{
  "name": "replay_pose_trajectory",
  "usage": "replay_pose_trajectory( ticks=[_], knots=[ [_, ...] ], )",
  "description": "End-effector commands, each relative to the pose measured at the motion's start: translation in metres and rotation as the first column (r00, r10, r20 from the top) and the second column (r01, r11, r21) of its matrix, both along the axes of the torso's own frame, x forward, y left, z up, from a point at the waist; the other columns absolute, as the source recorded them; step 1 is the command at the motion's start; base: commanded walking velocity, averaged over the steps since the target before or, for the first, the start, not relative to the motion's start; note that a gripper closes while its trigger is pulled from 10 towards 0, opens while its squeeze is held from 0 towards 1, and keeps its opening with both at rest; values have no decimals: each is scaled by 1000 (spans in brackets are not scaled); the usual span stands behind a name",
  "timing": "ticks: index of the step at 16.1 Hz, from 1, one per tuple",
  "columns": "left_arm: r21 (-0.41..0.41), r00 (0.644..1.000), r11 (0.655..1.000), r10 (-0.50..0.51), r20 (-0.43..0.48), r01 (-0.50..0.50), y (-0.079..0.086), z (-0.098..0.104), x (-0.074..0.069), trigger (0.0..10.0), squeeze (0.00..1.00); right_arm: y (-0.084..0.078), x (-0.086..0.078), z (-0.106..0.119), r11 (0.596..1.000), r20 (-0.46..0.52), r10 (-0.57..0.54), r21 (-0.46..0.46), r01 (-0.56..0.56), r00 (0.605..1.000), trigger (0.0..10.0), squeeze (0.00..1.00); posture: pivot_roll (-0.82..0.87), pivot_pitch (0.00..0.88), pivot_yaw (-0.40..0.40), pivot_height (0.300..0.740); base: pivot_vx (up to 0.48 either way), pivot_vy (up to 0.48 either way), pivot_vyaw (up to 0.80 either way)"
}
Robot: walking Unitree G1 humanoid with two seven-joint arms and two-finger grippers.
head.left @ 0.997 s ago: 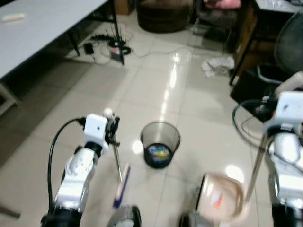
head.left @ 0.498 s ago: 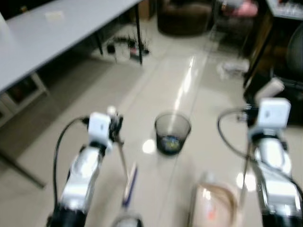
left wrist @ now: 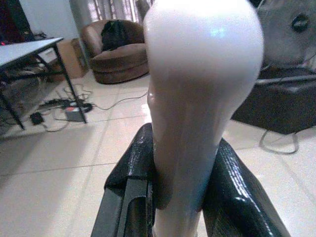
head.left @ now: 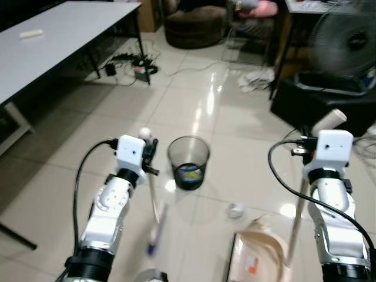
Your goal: Sweep floor
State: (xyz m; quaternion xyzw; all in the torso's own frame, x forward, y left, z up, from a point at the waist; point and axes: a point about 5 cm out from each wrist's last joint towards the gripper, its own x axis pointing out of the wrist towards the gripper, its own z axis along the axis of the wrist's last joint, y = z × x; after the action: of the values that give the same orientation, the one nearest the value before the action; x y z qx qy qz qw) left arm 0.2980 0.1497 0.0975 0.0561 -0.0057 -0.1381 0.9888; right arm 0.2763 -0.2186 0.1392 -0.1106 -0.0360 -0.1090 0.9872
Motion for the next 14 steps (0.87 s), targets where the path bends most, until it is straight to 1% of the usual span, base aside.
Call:
replay_pose_trajectory(
  ticks=[1, 7, 14],
  knots=[
    [23, 999, 1000, 19, 30, -20, 6, 6, 4, 10000, 0, 12, 5, 7, 999, 29, 52, 13, -53, 998, 10000, 0, -35, 12, 47, 740, 0, -450, 0],
    [42, 1000, 999, -4, 28, 2, 5, 4, 3, 10000, 0, 5, 2, -1, 999, 8, 22, 47, -23, 1000, 10000, 0, -45, 8, 54, 740, 0, -448, 0],
    [36, 999, 999, -16, 42, 15, 1, 6, 5, 10000, 0, 2, -2, -3, 997, 8, -1, 82, 1, 1000, 10000, 0, -53, 19, 54, 740, 0, -444, 0]
  ],
)
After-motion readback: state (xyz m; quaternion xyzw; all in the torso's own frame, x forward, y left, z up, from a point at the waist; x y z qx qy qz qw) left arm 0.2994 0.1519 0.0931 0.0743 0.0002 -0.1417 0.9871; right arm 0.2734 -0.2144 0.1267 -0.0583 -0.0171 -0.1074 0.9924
